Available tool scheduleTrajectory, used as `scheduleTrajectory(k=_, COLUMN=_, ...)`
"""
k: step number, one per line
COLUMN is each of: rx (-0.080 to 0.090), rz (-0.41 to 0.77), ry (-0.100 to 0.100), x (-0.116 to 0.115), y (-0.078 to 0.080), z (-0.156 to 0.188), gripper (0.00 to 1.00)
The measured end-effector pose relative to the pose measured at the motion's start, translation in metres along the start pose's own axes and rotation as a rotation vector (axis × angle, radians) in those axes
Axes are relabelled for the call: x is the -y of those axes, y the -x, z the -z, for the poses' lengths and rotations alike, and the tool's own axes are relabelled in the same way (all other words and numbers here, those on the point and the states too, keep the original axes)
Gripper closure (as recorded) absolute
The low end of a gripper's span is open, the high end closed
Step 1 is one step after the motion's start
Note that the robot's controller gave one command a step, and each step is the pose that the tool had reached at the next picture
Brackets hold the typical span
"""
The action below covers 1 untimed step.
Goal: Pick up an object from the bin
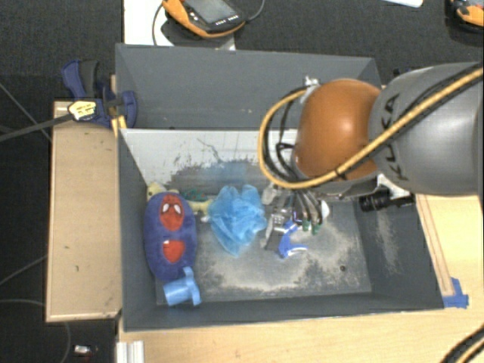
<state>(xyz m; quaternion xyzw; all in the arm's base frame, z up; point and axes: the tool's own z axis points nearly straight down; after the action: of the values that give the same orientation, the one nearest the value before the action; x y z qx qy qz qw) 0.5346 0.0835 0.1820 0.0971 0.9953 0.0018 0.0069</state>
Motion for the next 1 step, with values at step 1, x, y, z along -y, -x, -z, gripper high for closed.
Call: scheduleTrajectory(k=1, rx=-0.001, rz=-0.168, ry=0.0, x=-0.0087, y=-0.0111, z=-0.0156, gripper=0.0)
